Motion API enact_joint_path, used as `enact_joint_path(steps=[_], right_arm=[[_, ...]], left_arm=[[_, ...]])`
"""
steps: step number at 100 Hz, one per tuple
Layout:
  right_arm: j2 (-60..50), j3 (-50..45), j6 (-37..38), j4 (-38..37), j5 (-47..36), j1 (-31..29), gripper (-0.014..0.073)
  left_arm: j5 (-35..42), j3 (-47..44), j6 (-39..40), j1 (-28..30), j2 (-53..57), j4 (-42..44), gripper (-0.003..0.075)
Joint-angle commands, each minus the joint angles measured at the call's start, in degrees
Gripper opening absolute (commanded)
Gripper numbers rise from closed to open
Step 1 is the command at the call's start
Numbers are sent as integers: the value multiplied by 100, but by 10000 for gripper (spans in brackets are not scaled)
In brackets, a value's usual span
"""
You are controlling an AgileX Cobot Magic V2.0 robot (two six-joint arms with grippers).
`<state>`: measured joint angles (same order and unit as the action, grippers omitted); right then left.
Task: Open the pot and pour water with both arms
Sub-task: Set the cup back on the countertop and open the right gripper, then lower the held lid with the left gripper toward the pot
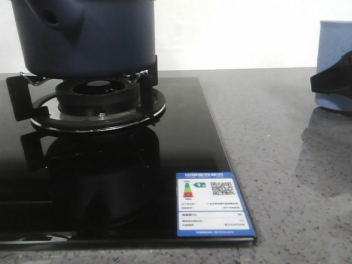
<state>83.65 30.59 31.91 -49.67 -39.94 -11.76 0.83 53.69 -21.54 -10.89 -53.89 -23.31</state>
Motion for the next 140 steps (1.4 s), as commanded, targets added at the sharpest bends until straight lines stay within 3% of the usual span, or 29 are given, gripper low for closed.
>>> enact_joint_path(steps=[1, 13, 40, 60, 78, 113, 140], right_arm=[[-144, 129, 7, 170, -361, -28, 542], [-164, 125, 60, 159, -291, -28, 643], [-635, 116, 874, -552, 33, -28, 641], [-1261, 116, 1752, -1666, 918, -28, 641], [-1780, -50, 2854, -2598, 842, -28, 641], [-3328, -1295, 3115, -2814, 983, -28, 641], [-4592, -1494, 3663, -2869, 1213, -28, 641]], left_arm=[[576, 212, 2, 18, 106, 17, 411], [576, 212, 2, 18, 106, 17, 411], [576, 212, 2, 18, 106, 17, 411], [576, 212, 2, 6, 106, 7, 411], [576, 212, 2, -288, 106, 7, 411], [599, 212, 2, -959, -139, 7, 411], [805, 212, 2, -1556, -626, -6, 411]])
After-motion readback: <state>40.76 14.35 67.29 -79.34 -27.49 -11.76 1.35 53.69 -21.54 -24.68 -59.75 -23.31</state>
